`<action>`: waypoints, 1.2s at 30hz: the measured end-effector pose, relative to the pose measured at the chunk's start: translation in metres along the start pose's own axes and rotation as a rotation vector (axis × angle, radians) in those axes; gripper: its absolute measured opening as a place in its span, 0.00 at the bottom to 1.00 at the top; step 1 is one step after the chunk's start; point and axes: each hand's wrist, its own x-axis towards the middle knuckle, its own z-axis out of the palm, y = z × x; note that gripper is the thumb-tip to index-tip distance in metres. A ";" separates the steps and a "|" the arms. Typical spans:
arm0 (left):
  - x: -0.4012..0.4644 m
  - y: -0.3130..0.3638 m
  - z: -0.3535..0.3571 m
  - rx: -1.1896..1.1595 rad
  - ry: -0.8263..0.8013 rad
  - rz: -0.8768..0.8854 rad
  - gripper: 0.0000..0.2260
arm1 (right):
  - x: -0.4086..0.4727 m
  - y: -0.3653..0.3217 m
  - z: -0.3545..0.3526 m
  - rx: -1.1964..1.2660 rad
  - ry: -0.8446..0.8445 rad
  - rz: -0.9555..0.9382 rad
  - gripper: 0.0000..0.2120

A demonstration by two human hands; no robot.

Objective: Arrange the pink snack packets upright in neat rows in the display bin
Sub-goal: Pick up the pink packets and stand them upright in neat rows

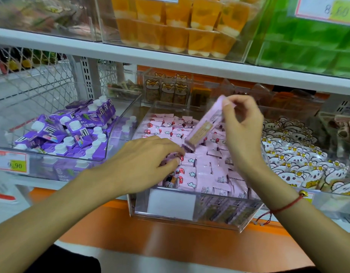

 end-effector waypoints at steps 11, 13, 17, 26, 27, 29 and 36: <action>0.001 0.005 -0.006 -0.375 0.435 0.001 0.14 | -0.006 -0.011 -0.010 0.529 -0.110 0.632 0.06; 0.003 0.005 -0.009 -0.577 0.436 -0.061 0.08 | -0.003 -0.010 -0.013 0.417 -0.181 0.633 0.09; 0.008 0.006 -0.016 -0.998 0.373 -0.333 0.05 | -0.007 -0.008 -0.017 0.050 -0.303 0.273 0.13; 0.006 0.008 -0.015 -0.874 0.331 -0.357 0.17 | -0.023 -0.002 -0.010 -0.596 -0.550 -0.434 0.19; 0.006 0.009 -0.014 -0.836 0.356 -0.330 0.17 | -0.021 -0.001 -0.010 -0.539 -0.518 -0.377 0.17; 0.005 0.008 -0.011 -0.617 0.415 -0.258 0.13 | -0.014 0.001 -0.013 -0.349 -0.454 -0.182 0.13; 0.010 0.001 -0.001 0.054 0.135 0.051 0.15 | 0.002 0.017 -0.014 0.211 -0.258 0.492 0.19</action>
